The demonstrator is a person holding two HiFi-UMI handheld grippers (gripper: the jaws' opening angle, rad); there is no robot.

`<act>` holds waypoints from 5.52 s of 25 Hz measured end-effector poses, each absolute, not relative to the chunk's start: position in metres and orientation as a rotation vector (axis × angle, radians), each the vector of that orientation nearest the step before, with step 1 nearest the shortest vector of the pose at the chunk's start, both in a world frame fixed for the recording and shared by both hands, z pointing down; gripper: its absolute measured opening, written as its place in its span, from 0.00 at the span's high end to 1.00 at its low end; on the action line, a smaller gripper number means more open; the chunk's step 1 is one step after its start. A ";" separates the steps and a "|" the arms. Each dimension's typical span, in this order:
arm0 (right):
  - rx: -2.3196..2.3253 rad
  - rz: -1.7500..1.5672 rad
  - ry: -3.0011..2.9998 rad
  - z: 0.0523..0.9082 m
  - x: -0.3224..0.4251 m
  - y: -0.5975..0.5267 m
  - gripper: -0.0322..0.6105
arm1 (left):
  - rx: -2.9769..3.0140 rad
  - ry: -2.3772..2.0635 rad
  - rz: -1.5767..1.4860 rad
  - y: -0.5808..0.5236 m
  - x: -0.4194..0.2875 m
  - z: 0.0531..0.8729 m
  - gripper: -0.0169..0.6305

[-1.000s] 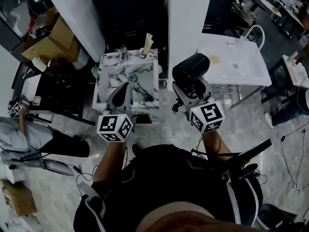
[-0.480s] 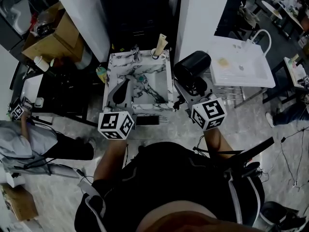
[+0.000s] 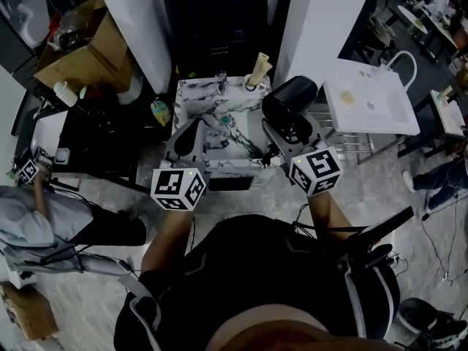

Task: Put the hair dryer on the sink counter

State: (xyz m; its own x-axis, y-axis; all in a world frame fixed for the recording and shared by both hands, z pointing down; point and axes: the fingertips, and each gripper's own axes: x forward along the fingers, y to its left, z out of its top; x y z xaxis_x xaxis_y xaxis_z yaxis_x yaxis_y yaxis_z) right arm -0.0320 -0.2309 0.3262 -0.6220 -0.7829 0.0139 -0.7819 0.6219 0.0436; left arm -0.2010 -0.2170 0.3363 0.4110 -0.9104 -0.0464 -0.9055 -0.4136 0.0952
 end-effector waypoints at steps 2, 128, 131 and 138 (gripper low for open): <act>1.349 -0.060 -2.797 0.327 -0.045 -0.232 0.50 | 2.608 -1.672 -0.135 -0.217 -0.213 0.336 0.97; -0.069 0.093 -2.072 0.842 -0.225 -0.364 0.50 | 1.797 -1.960 0.157 -0.271 -0.282 0.558 0.97; -0.058 0.080 -2.063 0.844 -0.225 -0.363 0.50 | 1.802 -1.956 0.163 -0.268 -0.284 0.558 0.97; -0.063 0.028 -2.037 0.849 -0.224 -0.360 0.50 | 1.820 -1.941 0.166 -0.266 -0.284 0.557 0.97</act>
State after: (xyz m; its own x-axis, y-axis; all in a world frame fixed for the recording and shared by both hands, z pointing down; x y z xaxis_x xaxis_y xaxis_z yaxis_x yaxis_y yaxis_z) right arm -0.2242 -0.3602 0.8485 -0.4492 0.0572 0.8916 0.0329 0.9983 -0.0475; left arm -0.2837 -0.2657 0.5575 -0.0085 -0.9106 0.4133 -0.9674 0.1121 0.2271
